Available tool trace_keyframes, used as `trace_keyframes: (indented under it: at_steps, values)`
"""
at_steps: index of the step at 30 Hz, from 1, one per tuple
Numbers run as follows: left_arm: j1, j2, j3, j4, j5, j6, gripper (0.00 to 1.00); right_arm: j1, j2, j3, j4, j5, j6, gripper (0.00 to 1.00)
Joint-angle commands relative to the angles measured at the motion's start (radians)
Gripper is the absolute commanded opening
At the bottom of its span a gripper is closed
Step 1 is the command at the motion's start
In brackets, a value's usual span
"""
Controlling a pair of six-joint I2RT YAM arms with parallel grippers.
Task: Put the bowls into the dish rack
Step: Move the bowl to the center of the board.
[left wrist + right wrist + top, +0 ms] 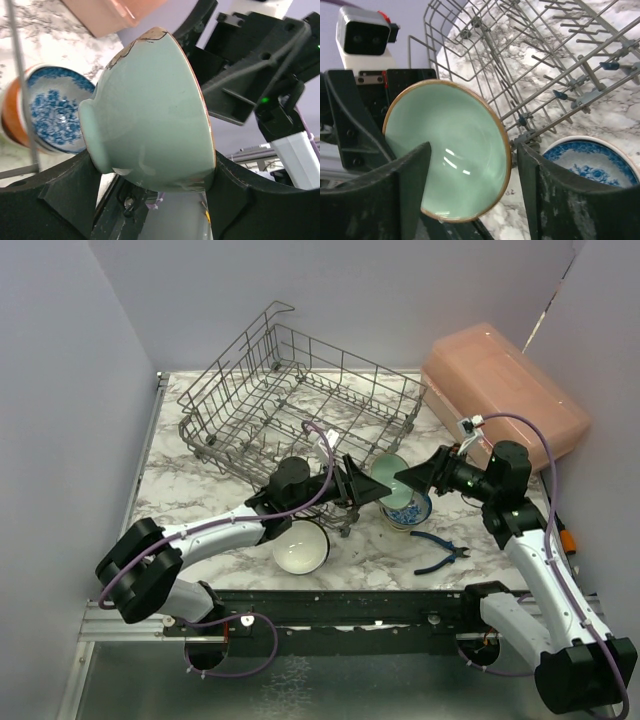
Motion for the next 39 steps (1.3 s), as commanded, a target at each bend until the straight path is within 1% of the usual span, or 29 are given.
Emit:
trace_keyframes:
  at_steps: [1,4,6,12,15,19,23,25,28,31,35,39]
  values:
    - [0.059,-0.028,-0.019,0.049,0.032,-0.016,0.00,0.006,-0.021,0.040,-0.075,0.013,-0.040,0.79]
    - [0.105,-0.061,-0.045,0.049,0.042,-0.021,0.00,0.007,-0.053,0.028,-0.086,0.052,-0.035,0.90]
    - [0.144,-0.091,-0.069,0.049,0.052,-0.033,0.00,0.006,-0.068,0.019,-0.090,0.066,-0.036,0.94]
    - [0.271,-0.222,-0.154,0.032,0.063,-0.034,0.00,0.006,-0.061,-0.008,-0.107,0.064,-0.058,0.96]
    - [0.312,-0.290,-0.154,-0.059,0.057,0.018,0.00,0.006,-0.039,-0.018,-0.127,0.057,-0.081,0.96]
    - [0.317,-0.376,-0.101,-0.291,-0.020,0.172,0.00,0.005,-0.010,-0.027,-0.173,0.107,-0.098,0.95]
    - [0.317,-0.444,-0.029,-0.533,-0.116,0.322,0.00,0.006,0.002,-0.039,-0.238,0.278,-0.086,0.95]
    - [0.317,-0.469,-0.010,-0.599,-0.157,0.381,0.00,0.006,-0.001,-0.051,-0.253,0.369,-0.088,0.95]
    - [0.317,-0.494,0.009,-0.672,-0.204,0.439,0.00,0.006,0.000,-0.067,-0.258,0.465,-0.084,0.96]
    - [0.317,-0.504,0.016,-0.713,-0.231,0.494,0.00,0.006,0.022,-0.082,-0.245,0.504,-0.087,0.97]
    - [0.317,-0.492,0.022,-0.751,-0.253,0.525,0.00,0.004,0.096,-0.096,-0.220,0.488,-0.087,0.97]
    - [0.317,-0.475,0.024,-0.770,-0.247,0.553,0.00,0.004,0.169,-0.116,-0.158,0.401,-0.092,0.97]
